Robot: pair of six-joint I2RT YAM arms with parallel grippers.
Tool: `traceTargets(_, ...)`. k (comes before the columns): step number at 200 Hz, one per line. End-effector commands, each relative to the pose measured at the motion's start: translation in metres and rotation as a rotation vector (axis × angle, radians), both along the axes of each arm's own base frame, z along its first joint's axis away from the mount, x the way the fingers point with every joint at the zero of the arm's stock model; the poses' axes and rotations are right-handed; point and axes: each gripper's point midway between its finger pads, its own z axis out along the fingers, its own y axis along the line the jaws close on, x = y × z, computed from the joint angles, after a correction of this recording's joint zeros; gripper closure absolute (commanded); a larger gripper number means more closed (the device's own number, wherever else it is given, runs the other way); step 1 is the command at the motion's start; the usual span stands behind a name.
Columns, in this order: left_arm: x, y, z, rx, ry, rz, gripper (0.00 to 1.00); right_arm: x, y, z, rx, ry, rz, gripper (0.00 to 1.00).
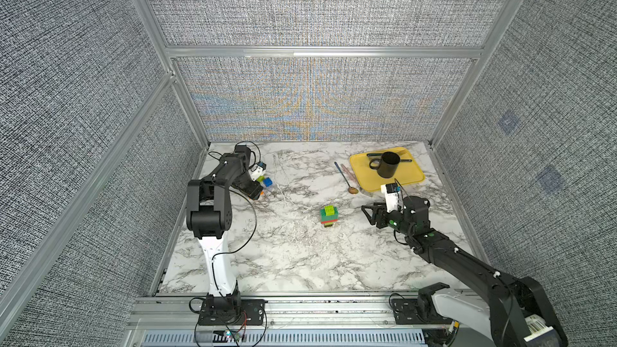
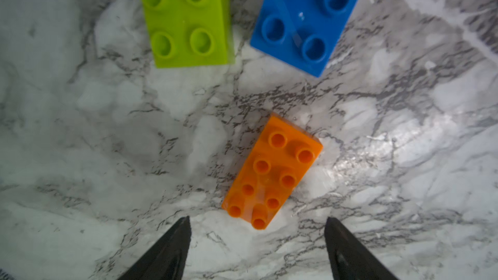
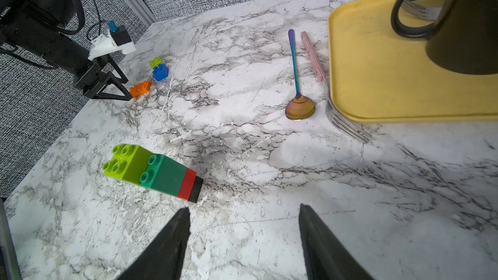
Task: Assemble a carrot with lego
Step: Pick up the lego brick from the center of the board.
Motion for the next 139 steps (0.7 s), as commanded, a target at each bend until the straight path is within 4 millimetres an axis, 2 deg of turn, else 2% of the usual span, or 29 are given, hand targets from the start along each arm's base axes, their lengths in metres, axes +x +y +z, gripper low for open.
traceTargets(1,-0.008,-0.004,-0.007,-0.021,0.061,-0.057,0.22,0.003,0.002,0.004,0.000,-0.023,0.009,0.34)
traceTargets(96,-0.001,-0.020,-0.026,-0.112,0.110,-0.074,0.44,0.002,0.001,0.001,-0.011,-0.007,0.008,0.34)
traceTargets(139,0.004,-0.020,-0.031,-0.107,0.106,-0.063,0.43,0.001,0.001,0.000,-0.012,-0.008,0.009,0.34)
